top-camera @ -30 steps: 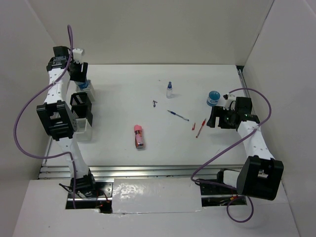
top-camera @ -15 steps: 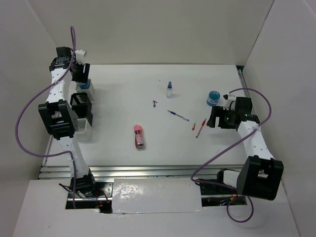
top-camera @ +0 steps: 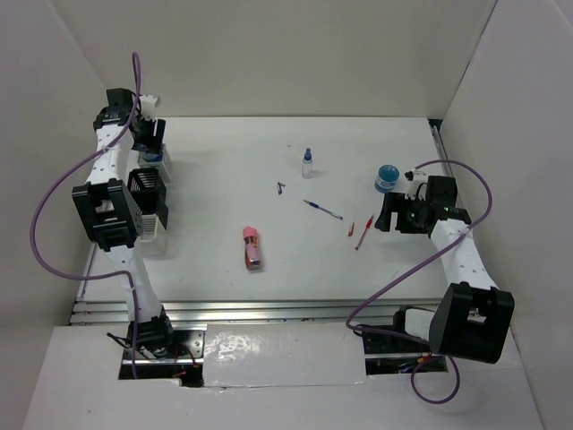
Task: Sort the stationery into containers
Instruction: Place the stationery in the storage box, then pick up the stationery from the center of the board.
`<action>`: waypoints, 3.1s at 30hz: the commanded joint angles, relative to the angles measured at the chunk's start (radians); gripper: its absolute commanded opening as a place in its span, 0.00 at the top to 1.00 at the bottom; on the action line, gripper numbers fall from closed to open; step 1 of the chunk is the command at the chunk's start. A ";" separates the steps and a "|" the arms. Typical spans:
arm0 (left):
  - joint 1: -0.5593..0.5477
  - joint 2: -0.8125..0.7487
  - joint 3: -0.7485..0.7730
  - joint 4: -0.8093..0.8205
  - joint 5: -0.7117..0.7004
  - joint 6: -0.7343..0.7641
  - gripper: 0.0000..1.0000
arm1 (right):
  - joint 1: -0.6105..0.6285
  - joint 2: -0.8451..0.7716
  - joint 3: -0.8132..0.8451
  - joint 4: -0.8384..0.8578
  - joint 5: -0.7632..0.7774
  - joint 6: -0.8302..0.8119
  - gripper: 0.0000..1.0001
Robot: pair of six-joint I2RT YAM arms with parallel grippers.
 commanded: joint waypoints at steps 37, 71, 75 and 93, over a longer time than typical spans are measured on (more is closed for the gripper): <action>-0.181 -0.513 -0.262 0.081 0.256 -0.099 0.01 | -0.078 0.021 0.208 0.168 0.216 -0.049 0.07; -0.267 -0.592 -0.497 0.141 0.316 -0.209 0.01 | 0.101 0.836 0.794 0.173 0.285 -0.019 0.00; -0.267 -0.585 -0.499 0.143 0.316 -0.206 0.01 | 0.113 0.839 0.791 0.161 0.299 -0.022 0.01; -0.273 -0.581 -0.514 0.150 0.340 -0.203 0.01 | 0.098 0.873 0.814 0.085 0.340 -0.039 0.14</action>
